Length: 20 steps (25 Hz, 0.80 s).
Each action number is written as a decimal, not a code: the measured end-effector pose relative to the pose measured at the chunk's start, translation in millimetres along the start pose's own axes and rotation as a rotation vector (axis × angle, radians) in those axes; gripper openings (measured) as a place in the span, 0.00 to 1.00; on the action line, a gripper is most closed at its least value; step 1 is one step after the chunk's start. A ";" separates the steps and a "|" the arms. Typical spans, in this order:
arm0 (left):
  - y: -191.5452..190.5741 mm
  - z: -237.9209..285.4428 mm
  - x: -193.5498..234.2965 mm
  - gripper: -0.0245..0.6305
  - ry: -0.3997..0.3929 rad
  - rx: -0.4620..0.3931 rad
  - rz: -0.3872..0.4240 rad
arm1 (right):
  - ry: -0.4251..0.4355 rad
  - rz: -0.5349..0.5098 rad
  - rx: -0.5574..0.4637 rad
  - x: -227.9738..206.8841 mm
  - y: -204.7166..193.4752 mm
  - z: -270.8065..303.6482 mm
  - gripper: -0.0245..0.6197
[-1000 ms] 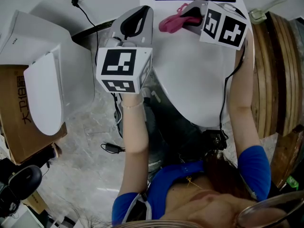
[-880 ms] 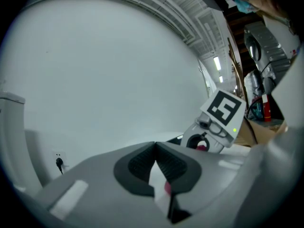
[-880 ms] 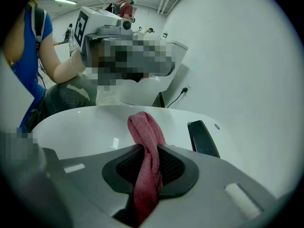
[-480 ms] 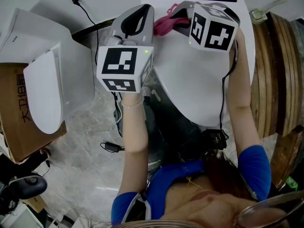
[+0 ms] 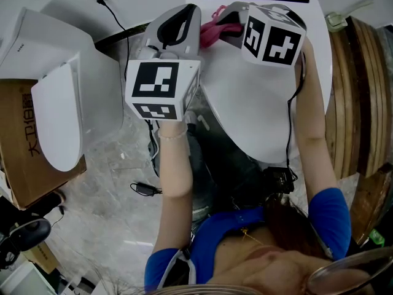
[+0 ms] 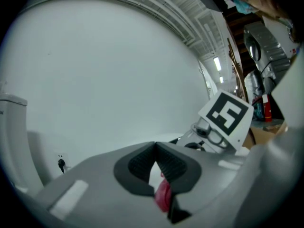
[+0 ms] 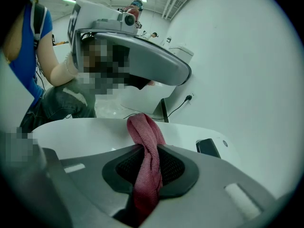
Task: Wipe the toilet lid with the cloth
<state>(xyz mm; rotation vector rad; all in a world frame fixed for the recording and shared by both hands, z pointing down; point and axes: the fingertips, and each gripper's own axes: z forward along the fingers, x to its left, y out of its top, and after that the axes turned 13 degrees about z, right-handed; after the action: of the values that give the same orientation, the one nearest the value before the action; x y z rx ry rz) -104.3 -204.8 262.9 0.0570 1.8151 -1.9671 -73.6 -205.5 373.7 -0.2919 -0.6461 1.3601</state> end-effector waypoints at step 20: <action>1.9 -20.2 10.4 0.04 0.036 0.014 0.017 | 0.078 0.024 -0.022 19.3 5.8 -2.1 0.15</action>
<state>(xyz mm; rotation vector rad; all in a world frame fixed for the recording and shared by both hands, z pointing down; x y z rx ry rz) -118.5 -188.7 255.0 0.1122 1.8172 -1.9794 -75.7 -185.3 373.9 -0.3703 -0.5944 1.3578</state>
